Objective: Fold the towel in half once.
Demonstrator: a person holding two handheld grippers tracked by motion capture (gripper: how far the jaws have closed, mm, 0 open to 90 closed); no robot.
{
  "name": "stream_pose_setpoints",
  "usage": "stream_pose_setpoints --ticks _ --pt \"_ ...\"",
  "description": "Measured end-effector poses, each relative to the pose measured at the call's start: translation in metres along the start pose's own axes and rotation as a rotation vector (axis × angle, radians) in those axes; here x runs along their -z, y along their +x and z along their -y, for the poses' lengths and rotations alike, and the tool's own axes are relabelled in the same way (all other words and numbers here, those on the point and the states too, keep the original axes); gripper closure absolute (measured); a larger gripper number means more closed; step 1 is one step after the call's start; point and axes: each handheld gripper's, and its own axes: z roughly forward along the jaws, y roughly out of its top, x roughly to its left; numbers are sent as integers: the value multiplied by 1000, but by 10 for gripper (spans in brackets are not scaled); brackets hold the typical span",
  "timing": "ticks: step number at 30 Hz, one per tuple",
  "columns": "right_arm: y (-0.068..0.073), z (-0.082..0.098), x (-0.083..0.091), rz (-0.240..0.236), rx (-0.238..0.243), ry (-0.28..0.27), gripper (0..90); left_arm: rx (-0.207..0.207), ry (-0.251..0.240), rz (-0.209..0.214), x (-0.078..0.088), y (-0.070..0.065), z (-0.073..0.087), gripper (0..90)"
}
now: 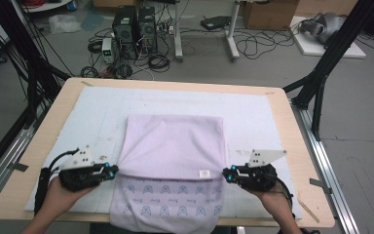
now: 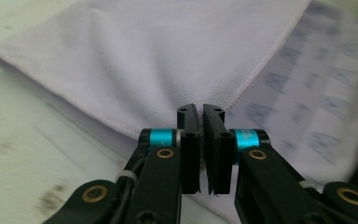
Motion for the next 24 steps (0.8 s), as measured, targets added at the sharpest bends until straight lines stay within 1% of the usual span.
stream_pose_setpoints --ticks 1,2,3,4,5,6,7,8,9,10,11,12,13,14,15,16,17,18,19,21,22,24 --pt "5 3 2 -17 -6 8 774 -4 5 0 1 -3 2 758" --pt "6 5 3 -23 -12 13 730 -12 6 -1 2 -3 3 718" --pt "7 6 3 -33 -22 15 717 -26 8 -22 1 -1 3 701" --pt "5 6 2 -41 -27 11 700 -21 14 -37 -1 4 2 679" --pt "1 5 1 -27 -24 10 681 -11 13 -42 -3 8 1 654" --pt "-3 3 0 -16 -31 10 653 -6 3 -59 -7 16 -1 640" --pt "-10 1 -3 1 -47 6 634 -8 4 -74 -9 20 -3 634" --pt "-15 -1 -6 12 -51 5 617 7 -3 -82 -13 28 -6 624" --pt "-23 -4 -11 36 -52 8 594 24 -15 -93 -18 36 -8 605" --pt "-32 -7 -15 57 -54 12 585 27 -15 -117 -24 46 -12 602" --pt "-44 -11 -21 75 -60 9 573 44 -14 -129 -29 55 -15 601" --pt "-54 -15 -25 88 -74 19 549 59 -11 -133 -35 65 -19 593" --pt "-63 -20 -30 106 -79 29 537 70 -4 -150 -41 74 -22 586" --pt "-73 -24 -34 133 -77 46 520 80 -9 -170 -46 81 -24 581" --pt "-81 -27 -37 142 -82 43 499 110 -19 -170 -53 93 -27 571" --pt "-93 -33 -41 149 -105 38 479 123 -17 -172 -57 100 -29 571" --pt "-100 -37 -44 158 -109 45 472 133 -2 -199 -66 110 -31 571" --pt "-112 -41 -49 185 -102 54 457 149 -3 -203 -73 119 -33 571" --pt "-122 -45 -53 201 -105 61 437 161 5 -208 -79 128 -35 572" --pt "-141 -51 -60 239 -110 102 413 186 31 -221 -93 144 -38 570" --pt "-150 -54 -64 244 -117 104 411 204 41 -219 -97 150 -40 566" --pt "-163 -56 -70 262 -132 110 388 242 53 -235 -106 163 -43 542"
